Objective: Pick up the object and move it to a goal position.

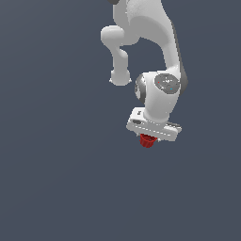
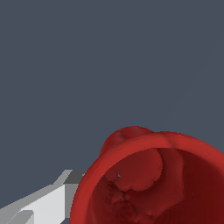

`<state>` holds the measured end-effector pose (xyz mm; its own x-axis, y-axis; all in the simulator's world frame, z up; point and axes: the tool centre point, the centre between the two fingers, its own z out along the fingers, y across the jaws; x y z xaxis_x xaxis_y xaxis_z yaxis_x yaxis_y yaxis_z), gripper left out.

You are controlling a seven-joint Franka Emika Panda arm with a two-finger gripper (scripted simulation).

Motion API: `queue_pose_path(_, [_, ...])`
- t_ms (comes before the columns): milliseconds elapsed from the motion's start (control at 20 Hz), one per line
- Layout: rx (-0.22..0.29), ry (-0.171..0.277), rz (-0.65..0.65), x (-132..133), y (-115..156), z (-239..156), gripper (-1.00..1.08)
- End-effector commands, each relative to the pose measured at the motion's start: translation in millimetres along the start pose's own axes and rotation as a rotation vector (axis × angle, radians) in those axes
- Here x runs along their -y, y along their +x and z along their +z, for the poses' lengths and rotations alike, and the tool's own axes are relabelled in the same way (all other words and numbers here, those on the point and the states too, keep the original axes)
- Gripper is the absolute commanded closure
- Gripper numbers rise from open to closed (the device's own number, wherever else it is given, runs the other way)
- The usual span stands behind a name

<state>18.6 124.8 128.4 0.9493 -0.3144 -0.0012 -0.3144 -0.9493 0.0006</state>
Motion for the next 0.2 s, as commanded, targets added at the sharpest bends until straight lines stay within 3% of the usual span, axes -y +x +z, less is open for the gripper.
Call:
queue_pose_path(0, [-0.001, 0.0, 0.001, 0.4, -3.4, -5.8, 1.08])
queue_pose_path(150, [-0.001, 0.0, 0.001, 0.7, -4.6, -7.8, 1.08])
